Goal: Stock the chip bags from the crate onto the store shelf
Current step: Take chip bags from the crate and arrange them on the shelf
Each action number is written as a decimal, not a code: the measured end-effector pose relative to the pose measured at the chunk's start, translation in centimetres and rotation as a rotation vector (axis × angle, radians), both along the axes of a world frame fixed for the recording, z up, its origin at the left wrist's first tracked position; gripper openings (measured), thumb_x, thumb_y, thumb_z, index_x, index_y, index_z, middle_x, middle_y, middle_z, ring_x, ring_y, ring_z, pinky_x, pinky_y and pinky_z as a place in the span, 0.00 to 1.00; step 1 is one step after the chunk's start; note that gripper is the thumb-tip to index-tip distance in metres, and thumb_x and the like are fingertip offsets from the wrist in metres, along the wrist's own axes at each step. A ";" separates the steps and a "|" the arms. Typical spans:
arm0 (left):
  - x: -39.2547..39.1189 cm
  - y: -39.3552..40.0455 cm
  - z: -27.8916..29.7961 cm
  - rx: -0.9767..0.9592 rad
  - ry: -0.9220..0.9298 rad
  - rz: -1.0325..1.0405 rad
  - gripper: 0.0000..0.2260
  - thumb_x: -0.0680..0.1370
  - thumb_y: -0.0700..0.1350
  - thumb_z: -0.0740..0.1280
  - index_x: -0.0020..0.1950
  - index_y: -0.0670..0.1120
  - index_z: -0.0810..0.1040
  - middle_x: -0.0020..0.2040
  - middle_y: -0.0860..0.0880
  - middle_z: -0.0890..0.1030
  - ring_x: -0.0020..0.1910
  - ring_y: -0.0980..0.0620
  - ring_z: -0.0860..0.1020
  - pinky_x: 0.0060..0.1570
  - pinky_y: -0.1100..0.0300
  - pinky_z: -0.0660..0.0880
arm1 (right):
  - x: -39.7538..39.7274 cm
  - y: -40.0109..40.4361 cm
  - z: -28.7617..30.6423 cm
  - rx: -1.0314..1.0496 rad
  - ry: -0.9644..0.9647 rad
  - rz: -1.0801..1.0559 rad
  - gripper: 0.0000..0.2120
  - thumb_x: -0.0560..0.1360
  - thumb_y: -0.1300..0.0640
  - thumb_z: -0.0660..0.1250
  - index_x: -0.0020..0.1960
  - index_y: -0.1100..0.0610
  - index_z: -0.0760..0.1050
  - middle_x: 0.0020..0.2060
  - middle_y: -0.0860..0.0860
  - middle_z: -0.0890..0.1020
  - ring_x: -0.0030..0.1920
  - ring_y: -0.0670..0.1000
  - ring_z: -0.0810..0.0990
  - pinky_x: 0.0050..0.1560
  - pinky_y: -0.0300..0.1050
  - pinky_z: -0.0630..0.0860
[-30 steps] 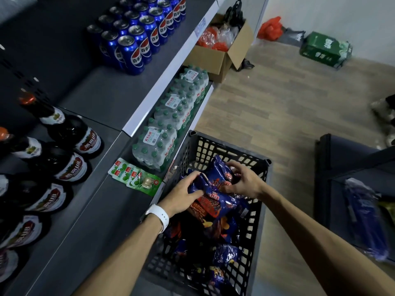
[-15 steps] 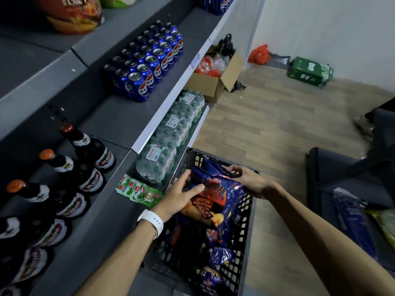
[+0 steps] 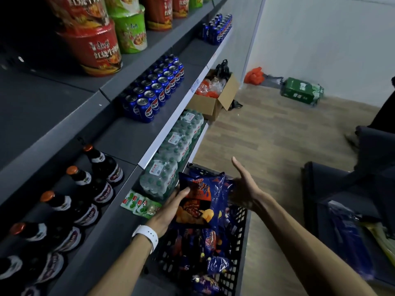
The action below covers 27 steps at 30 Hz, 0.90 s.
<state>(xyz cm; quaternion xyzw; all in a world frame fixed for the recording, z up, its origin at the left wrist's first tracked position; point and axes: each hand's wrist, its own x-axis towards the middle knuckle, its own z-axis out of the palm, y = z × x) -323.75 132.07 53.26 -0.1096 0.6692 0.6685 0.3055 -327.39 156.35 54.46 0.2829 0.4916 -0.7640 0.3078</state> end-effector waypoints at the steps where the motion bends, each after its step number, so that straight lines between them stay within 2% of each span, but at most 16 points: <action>1: 0.1 -0.2 -0.2 0.001 -0.007 0.012 0.46 0.62 0.77 0.65 0.77 0.62 0.58 0.78 0.57 0.57 0.75 0.54 0.60 0.74 0.43 0.58 | 0.7 -0.4 0.2 -0.012 0.020 -0.026 0.53 0.61 0.25 0.71 0.67 0.68 0.73 0.54 0.67 0.78 0.56 0.65 0.77 0.67 0.57 0.70; 3: 0.0 -0.2 -0.8 -0.013 -0.035 0.031 0.46 0.61 0.79 0.64 0.76 0.64 0.58 0.77 0.57 0.60 0.75 0.52 0.62 0.73 0.40 0.60 | 2.3 -1.4 0.9 -0.015 0.098 -0.014 0.51 0.62 0.23 0.68 0.69 0.62 0.74 0.60 0.63 0.81 0.63 0.63 0.79 0.68 0.60 0.70; 4: 0.0 -0.3 -1.1 -0.016 -0.043 0.038 0.45 0.62 0.80 0.63 0.76 0.64 0.59 0.76 0.57 0.62 0.74 0.51 0.63 0.72 0.40 0.61 | 3.1 -2.1 1.6 0.026 0.151 0.025 0.47 0.62 0.23 0.68 0.67 0.57 0.76 0.60 0.59 0.82 0.63 0.60 0.80 0.66 0.60 0.72; 6: 0.2 -0.1 0.2 -0.007 -0.049 0.078 0.40 0.64 0.79 0.62 0.73 0.64 0.66 0.73 0.55 0.69 0.71 0.51 0.69 0.71 0.42 0.64 | 4.4 -3.6 3.2 0.169 0.260 0.128 0.32 0.66 0.27 0.67 0.60 0.47 0.81 0.56 0.50 0.85 0.59 0.52 0.82 0.60 0.54 0.75; 8: 0.1 0.1 2.2 0.008 -0.037 0.072 0.33 0.68 0.76 0.62 0.68 0.62 0.73 0.67 0.52 0.78 0.64 0.50 0.77 0.68 0.44 0.70 | 5.0 -4.8 4.2 0.257 0.378 0.188 0.20 0.73 0.35 0.70 0.57 0.47 0.81 0.51 0.45 0.87 0.53 0.46 0.84 0.53 0.46 0.78; 11: -0.5 0.0 4.1 0.000 -0.016 0.067 0.21 0.77 0.65 0.60 0.62 0.55 0.80 0.55 0.49 0.85 0.54 0.49 0.83 0.60 0.49 0.77 | 5.0 -6.0 5.1 0.339 0.443 0.188 0.24 0.71 0.41 0.75 0.59 0.56 0.79 0.50 0.52 0.87 0.50 0.51 0.86 0.53 0.48 0.82; 13: -0.8 -0.4 5.3 -0.032 0.005 0.063 0.21 0.77 0.64 0.61 0.60 0.53 0.81 0.54 0.49 0.85 0.54 0.48 0.83 0.60 0.49 0.77 | 4.7 -6.4 5.4 0.353 0.434 0.149 0.20 0.73 0.47 0.75 0.58 0.60 0.79 0.48 0.54 0.87 0.49 0.53 0.86 0.49 0.46 0.82; 15: -0.8 -1.0 6.4 -0.052 0.048 0.039 0.21 0.76 0.63 0.63 0.58 0.50 0.82 0.54 0.47 0.85 0.55 0.46 0.82 0.62 0.47 0.75 | 4.4 -6.9 5.3 0.352 0.382 0.118 0.17 0.73 0.51 0.74 0.56 0.60 0.78 0.49 0.57 0.86 0.51 0.58 0.85 0.54 0.54 0.82; 17: -0.7 -1.4 7.8 -0.067 0.079 0.028 0.18 0.77 0.59 0.62 0.55 0.48 0.82 0.51 0.47 0.85 0.54 0.45 0.82 0.59 0.50 0.75 | 4.1 -7.4 5.6 0.330 0.299 0.076 0.24 0.70 0.50 0.74 0.59 0.62 0.74 0.51 0.59 0.84 0.50 0.60 0.84 0.52 0.56 0.82; 19: -0.8 -1.6 8.9 -0.083 0.087 0.020 0.15 0.79 0.55 0.62 0.51 0.48 0.82 0.47 0.49 0.86 0.50 0.49 0.82 0.51 0.56 0.75 | 3.5 -7.8 5.6 0.301 0.286 0.094 0.30 0.66 0.49 0.73 0.62 0.64 0.73 0.51 0.60 0.83 0.47 0.59 0.83 0.46 0.52 0.81; 20: -0.9 -1.8 9.3 -0.095 0.089 0.011 0.15 0.79 0.57 0.61 0.51 0.48 0.82 0.46 0.50 0.86 0.48 0.50 0.82 0.48 0.58 0.74 | 3.2 -7.8 5.8 0.294 0.301 0.109 0.30 0.66 0.49 0.72 0.62 0.65 0.73 0.50 0.60 0.83 0.46 0.58 0.83 0.44 0.49 0.80; 21: -1.1 -2.1 9.3 -0.123 0.095 0.005 0.19 0.77 0.62 0.62 0.52 0.48 0.82 0.48 0.49 0.85 0.49 0.50 0.82 0.50 0.58 0.74 | 2.9 -8.0 6.2 0.290 0.320 0.115 0.28 0.66 0.49 0.71 0.60 0.64 0.74 0.49 0.60 0.83 0.45 0.57 0.82 0.43 0.48 0.80; 23: -2.3 -2.8 7.7 -0.182 0.086 0.006 0.32 0.67 0.75 0.64 0.57 0.51 0.80 0.57 0.47 0.82 0.56 0.47 0.80 0.61 0.49 0.73 | 2.5 -8.4 7.6 0.287 0.338 0.139 0.23 0.65 0.50 0.69 0.55 0.63 0.77 0.47 0.59 0.83 0.45 0.57 0.82 0.45 0.50 0.80; 24: -3.5 -3.5 5.1 -0.197 0.093 0.008 0.36 0.63 0.78 0.64 0.57 0.52 0.80 0.58 0.47 0.81 0.58 0.46 0.79 0.63 0.45 0.72 | 2.2 -8.6 8.1 0.276 0.350 0.151 0.20 0.66 0.50 0.68 0.53 0.62 0.78 0.46 0.60 0.83 0.45 0.58 0.82 0.48 0.53 0.80; 25: -4.4 -3.9 3.4 -0.203 0.112 0.003 0.37 0.61 0.79 0.64 0.56 0.53 0.80 0.58 0.47 0.82 0.58 0.46 0.79 0.63 0.43 0.72 | 1.9 -8.7 8.5 0.267 0.369 0.154 0.19 0.67 0.52 0.67 0.53 0.62 0.78 0.46 0.60 0.84 0.45 0.58 0.82 0.50 0.55 0.81; 27: -5.1 -3.9 3.7 -0.220 0.141 0.003 0.38 0.60 0.79 0.64 0.54 0.52 0.81 0.56 0.47 0.82 0.56 0.46 0.80 0.62 0.43 0.73 | 1.4 -9.0 9.6 0.286 0.415 0.142 0.15 0.69 0.55 0.65 0.52 0.62 0.78 0.45 0.60 0.84 0.44 0.57 0.82 0.46 0.55 0.82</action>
